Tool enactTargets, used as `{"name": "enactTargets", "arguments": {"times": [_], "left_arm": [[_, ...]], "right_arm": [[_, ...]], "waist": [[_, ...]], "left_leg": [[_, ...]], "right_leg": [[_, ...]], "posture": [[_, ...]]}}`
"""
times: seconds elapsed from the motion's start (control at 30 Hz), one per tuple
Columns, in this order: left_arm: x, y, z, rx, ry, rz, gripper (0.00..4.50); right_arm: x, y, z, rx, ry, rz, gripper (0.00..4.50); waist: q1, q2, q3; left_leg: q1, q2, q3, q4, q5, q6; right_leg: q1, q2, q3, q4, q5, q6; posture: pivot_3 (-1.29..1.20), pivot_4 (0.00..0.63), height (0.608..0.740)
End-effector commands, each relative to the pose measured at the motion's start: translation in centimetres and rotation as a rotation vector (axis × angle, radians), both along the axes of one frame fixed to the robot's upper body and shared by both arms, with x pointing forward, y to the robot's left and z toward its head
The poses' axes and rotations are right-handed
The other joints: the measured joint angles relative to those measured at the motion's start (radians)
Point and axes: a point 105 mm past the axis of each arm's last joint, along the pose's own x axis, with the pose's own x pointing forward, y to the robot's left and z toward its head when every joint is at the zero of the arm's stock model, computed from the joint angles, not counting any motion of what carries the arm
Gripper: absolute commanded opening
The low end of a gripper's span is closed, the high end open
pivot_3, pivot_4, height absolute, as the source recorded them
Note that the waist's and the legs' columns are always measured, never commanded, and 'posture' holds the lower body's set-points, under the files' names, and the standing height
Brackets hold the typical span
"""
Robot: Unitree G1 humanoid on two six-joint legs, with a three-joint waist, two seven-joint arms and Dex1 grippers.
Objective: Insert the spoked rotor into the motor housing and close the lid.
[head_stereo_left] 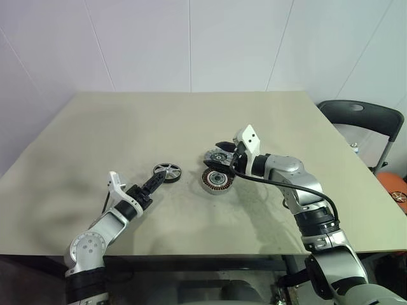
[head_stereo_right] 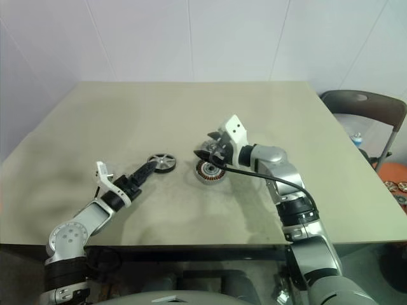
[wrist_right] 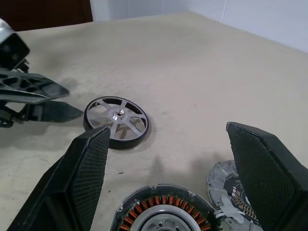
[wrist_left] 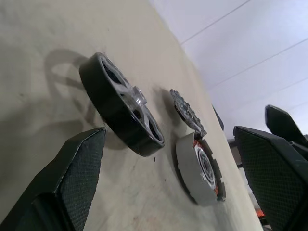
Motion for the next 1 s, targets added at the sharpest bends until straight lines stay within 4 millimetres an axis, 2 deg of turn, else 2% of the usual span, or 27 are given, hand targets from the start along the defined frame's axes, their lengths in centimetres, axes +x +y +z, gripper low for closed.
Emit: {"name": "enactTargets", "arguments": {"times": [0.03, 0.13, 0.27, 0.47, 0.5, 0.7, 0.83, 1.0], "left_arm": [[0.7, -0.9, 0.2, -0.019, 0.016, -0.031, 4.5], [1.2, -1.0, -0.6, -0.032, 0.051, -0.035, 3.92], [1.7, -2.1, -1.3, -0.042, 0.078, -0.05, 2.61], [2.0, -3.6, -1.4, -0.1, 0.081, -0.052, 0.58], [2.0, -3.7, -1.4, -0.106, 0.08, -0.049, 0.36], [2.1, -3.8, 0.2, -0.134, 0.009, -0.058, 0.35], [1.5, -4.0, 4.1, -0.173, -0.202, -0.124, 0.35], [0.1, -4.7, 6.1, -0.204, -0.322, -0.227, 0.35]], "right_arm": [[-0.1, 0.4, 1.4, 0.026, -0.057, 0.004, 4.05], [-0.1, 0.3, 1.5, 0.039, -0.059, 0.0, 4.08], [-0.4, 0.5, 1.4, 0.042, -0.056, 0.005, 4.08], [-0.6, 0.7, 1.1, 0.047, -0.047, 0.005, 4.08], [-0.7, 0.7, 1.1, 0.048, -0.046, 0.005, 4.08], [-0.6, 0.5, 0.6, 0.038, -0.034, -0.004, 4.08], [-0.5, 0.4, 0.6, 0.049, -0.028, -0.007, 4.08], [-0.8, -1.3, 1.2, 0.111, 0.01, 0.01, 4.08]], "waist": [[0.0, 0.0, 0.0], [0.002, 0.0, 0.0], [0.002, 0.0, 0.0], [0.005, 0.0, 0.0], [0.004, 0.0, 0.0], [0.004, 0.0, 0.0], [0.001, 0.0, 0.0], [0.001, 0.0, 0.001]], "left_leg": [[0.0, 0.0, 0.0, 0.0, 0.0, 0.0], [0.0, -0.001, 0.0, 0.0, 0.0, 0.0], [0.0, -0.003, 0.0, 0.0, 0.0, 0.0], [0.0, -0.004, -0.001, 0.0, 0.0, 0.0], [0.0, -0.004, -0.001, 0.0, 0.0, 0.0], [0.0, -0.004, -0.001, 0.0, 0.0, 0.0], [-0.001, -0.004, -0.001, 0.0, 0.0, 0.0], [-0.002, -0.004, -0.001, 0.0, 0.0, -0.001]], "right_leg": [[0.0, 0.0, 0.0, 0.0, 0.0, 0.0], [0.0, 0.0, 0.0, 0.0, 0.0, 0.0], [0.0, -0.001, 0.0, 0.0, 0.0, 0.0], [0.0, -0.002, 0.0, -0.001, 0.0, 0.0], [0.001, -0.002, 0.0, 0.0, 0.0, -0.001], [0.001, -0.003, 0.0, -0.001, 0.0, -0.001], [0.0, -0.003, 0.0, -0.001, -0.001, -0.001], [-0.001, -0.003, 0.0, -0.001, -0.002, -0.003]], "posture": [[0.0, 0.0, 0.74], [0.0, 0.0, 0.74], [0.0, 0.0, 0.74], [0.0, 0.0, 0.74], [0.0, 0.0, 0.74], [0.0, 0.0, 0.74], [0.0, 0.0, 0.74], [0.0, 0.0, 0.74]]}}
